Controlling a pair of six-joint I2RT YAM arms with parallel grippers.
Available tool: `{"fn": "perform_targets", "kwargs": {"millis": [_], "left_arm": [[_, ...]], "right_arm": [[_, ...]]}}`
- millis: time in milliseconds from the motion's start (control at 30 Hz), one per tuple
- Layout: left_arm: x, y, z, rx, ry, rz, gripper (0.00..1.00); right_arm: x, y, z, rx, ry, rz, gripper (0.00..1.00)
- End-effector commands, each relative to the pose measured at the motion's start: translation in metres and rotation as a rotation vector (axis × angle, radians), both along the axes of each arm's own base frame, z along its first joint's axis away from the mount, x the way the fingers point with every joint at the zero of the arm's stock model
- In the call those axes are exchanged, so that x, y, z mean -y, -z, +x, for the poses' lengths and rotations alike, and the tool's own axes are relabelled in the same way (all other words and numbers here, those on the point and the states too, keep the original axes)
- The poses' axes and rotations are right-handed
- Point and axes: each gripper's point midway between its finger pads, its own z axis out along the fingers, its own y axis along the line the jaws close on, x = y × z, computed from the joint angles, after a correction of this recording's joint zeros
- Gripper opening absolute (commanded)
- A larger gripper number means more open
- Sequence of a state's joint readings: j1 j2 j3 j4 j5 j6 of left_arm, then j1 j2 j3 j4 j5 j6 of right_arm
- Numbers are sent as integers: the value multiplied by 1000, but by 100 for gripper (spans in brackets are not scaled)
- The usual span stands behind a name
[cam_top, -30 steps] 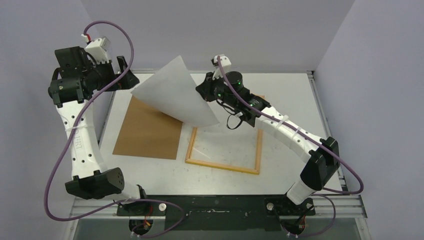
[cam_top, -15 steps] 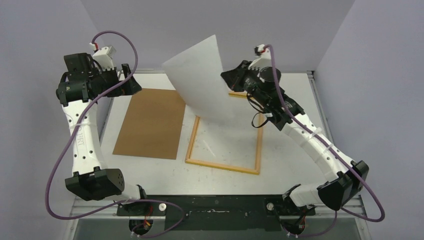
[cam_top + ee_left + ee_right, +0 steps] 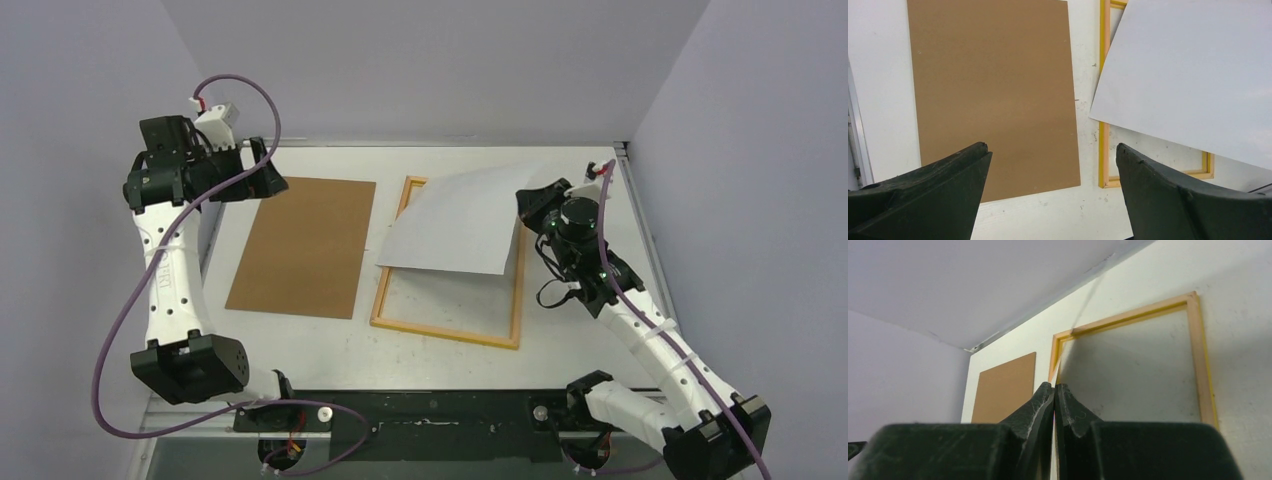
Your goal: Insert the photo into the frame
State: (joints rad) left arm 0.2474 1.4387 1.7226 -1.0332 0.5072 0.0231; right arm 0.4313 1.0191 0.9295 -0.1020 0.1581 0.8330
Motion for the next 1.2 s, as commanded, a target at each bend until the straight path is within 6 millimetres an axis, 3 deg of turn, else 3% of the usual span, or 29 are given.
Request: {"fn": "perform_targets", "kwargs": {"millis": [0, 400, 667, 967, 1167], "left_arm": [[7, -16, 0, 88, 36, 14, 96], [48, 38, -4, -24, 137, 46, 96], [81, 72, -20, -92, 273, 146, 96], [110, 92, -32, -118, 372, 209, 96], [124, 98, -37, -134, 410, 213, 96]], "right_arm": [[28, -3, -14, 21, 129, 58, 5], [75, 44, -55, -47, 303, 50, 5], [70, 69, -69, -142, 277, 26, 5], [96, 64, -92, -153, 348, -43, 5], [109, 73, -103, -177, 399, -61, 5]]}}
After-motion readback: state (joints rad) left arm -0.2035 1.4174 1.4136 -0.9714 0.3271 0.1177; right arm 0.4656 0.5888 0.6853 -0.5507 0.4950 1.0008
